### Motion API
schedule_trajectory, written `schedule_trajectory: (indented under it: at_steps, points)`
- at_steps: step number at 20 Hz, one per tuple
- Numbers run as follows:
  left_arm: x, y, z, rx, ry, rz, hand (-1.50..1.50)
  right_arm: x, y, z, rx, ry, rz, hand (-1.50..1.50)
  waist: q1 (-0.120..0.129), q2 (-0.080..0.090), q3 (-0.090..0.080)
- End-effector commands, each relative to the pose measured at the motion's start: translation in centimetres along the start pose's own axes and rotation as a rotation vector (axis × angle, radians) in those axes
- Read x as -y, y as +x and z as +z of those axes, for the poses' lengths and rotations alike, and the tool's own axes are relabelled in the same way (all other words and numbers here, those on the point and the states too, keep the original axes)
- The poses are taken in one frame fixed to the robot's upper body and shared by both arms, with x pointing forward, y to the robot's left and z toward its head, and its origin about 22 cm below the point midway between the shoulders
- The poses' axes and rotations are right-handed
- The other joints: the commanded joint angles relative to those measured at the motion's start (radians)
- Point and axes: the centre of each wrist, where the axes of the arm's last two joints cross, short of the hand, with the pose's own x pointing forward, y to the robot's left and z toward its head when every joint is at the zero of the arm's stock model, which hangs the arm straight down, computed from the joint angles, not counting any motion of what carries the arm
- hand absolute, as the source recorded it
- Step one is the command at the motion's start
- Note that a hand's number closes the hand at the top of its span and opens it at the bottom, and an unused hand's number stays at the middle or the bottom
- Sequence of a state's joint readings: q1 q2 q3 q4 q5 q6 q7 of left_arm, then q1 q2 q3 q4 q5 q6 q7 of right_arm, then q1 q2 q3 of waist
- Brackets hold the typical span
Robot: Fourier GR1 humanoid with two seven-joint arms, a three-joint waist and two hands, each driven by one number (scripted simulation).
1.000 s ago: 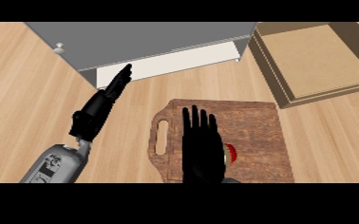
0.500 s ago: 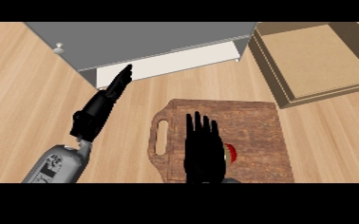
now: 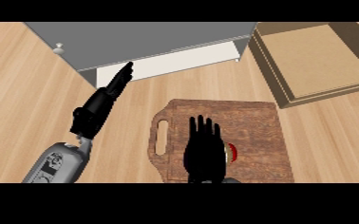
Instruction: Pick the eggplant from the cutting board and place it in the cardboard box
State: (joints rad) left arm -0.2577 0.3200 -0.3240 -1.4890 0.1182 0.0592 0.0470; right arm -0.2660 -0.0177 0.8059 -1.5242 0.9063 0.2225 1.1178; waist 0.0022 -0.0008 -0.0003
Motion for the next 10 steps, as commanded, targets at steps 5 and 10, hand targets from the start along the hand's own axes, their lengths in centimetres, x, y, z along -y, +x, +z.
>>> schedule_trajectory:
  at_steps: [5,10]
  points:
    - [-1.0,0.0,0.1,0.010,0.023,0.007,0.00,-1.6,-0.1,-1.0,-0.174,0.021,0.082,-1.50,0.000,0.001,0.000]
    - [0.1,0.2,0.0,-0.001,-0.004,0.005,0.00,-2.7,-1.8,-1.3,-0.136,0.052,0.098,1.50,-0.002,0.000,0.000]
